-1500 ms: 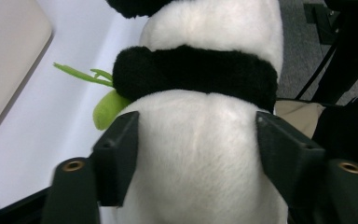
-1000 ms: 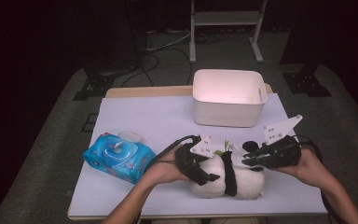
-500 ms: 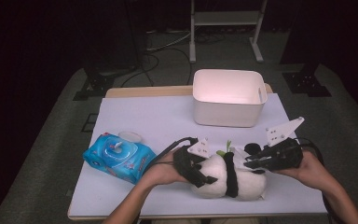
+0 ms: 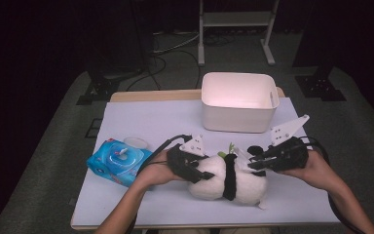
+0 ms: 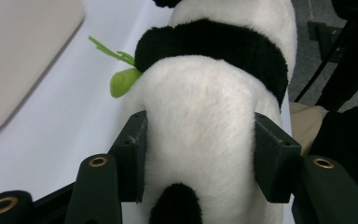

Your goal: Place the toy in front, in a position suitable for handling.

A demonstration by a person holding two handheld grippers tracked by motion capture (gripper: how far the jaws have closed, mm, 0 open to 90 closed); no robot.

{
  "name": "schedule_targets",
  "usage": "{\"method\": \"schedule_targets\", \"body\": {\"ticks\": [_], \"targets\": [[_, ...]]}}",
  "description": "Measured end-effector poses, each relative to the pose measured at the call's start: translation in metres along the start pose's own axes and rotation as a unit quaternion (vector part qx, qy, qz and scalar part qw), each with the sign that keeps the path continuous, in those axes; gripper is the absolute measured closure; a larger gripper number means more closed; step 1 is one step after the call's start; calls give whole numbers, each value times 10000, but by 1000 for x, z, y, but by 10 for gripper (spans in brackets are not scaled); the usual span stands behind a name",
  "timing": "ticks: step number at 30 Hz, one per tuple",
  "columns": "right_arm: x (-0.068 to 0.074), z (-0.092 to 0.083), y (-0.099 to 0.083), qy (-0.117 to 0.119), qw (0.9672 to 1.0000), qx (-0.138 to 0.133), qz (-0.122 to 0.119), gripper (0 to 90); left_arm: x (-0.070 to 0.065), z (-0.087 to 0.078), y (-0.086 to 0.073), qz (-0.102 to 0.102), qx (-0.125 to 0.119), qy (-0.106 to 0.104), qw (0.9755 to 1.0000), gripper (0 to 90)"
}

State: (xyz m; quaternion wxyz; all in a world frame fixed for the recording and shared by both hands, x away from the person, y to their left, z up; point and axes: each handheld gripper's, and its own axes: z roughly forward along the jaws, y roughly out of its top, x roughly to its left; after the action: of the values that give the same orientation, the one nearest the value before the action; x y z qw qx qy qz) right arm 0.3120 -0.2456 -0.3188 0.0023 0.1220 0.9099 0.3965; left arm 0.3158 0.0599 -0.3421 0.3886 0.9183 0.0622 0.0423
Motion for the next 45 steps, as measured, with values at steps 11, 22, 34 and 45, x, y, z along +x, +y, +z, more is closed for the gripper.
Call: {"method": "schedule_targets", "body": {"ticks": [11,22,34,45], "targets": [[2,34,28,224,9994,65,-243,806,-1,0,-7,-37,52,28,10000,448],[-2,19,19,114,9998,99,-91,806,-4,-3,-19,-111,-100,19,9999,450],[-7,1,-20,47,9994,-149,324,804,-7,-3,-17,-122,-20,-80,9999,387],[12,7,-22,157,9997,-162,115,805,-9,-11,-2,-208,-130,-448,9987,328]]}}
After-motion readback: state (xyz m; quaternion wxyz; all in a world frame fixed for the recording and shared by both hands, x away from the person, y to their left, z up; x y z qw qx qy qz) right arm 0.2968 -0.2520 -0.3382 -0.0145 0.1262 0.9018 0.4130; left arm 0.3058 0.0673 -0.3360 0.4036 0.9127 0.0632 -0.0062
